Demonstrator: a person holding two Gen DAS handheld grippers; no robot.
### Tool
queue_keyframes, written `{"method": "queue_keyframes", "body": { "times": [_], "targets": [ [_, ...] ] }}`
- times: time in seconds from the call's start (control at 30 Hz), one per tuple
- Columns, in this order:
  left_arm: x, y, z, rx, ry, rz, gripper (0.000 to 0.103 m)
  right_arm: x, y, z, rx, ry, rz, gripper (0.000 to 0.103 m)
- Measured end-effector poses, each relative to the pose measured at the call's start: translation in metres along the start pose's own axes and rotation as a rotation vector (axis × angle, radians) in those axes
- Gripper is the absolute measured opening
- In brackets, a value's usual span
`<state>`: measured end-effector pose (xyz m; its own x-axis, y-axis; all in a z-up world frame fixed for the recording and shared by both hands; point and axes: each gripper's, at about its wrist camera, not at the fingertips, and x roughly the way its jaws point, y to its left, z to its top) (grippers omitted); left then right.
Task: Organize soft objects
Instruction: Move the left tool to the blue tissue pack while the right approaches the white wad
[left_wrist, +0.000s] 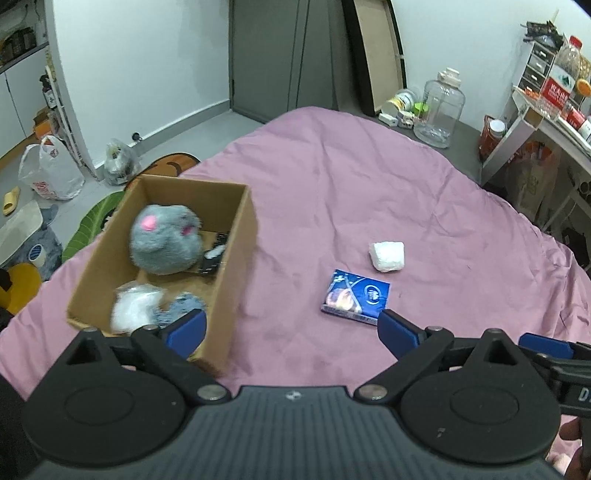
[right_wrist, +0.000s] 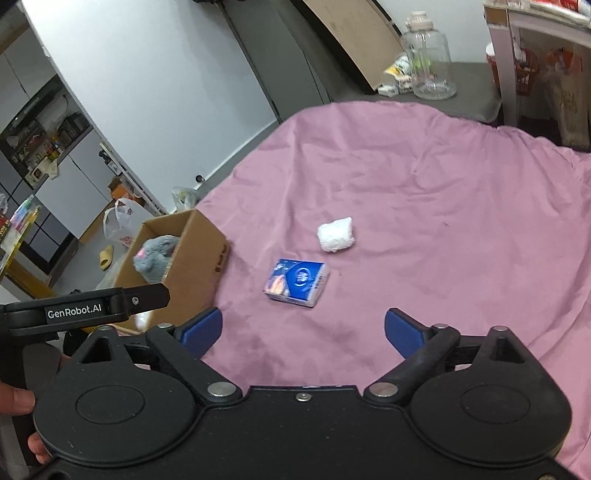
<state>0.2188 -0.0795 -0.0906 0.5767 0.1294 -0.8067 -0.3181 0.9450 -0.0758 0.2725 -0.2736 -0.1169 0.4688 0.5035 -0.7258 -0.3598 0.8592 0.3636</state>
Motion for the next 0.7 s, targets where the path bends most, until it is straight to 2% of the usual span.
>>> {"method": "queue_keyframes", "body": {
  "times": [0.1,0.43,0.53,0.7],
  "targets": [
    [0.017,-0.013,0.004,0.007,0.019,-0.003,0.094,0.012,-0.013,0.008,0.010,0.019,0.006,0.087],
    [0.071,-0.042,0.011,0.008,0.066,-0.007,0.094,0.053,-0.048,0.034,0.009,0.082,0.024,0.077],
    [0.088,-0.047,0.011,-0.003,0.089,-0.004,0.094,0.067,-0.056,0.040,0.011,0.104,0.037,0.071],
    [0.112,-0.056,0.010,0.006,0.117,0.001,0.090,0.088,-0.064,0.048,0.002,0.133,0.051,0.065]
  ]
}}
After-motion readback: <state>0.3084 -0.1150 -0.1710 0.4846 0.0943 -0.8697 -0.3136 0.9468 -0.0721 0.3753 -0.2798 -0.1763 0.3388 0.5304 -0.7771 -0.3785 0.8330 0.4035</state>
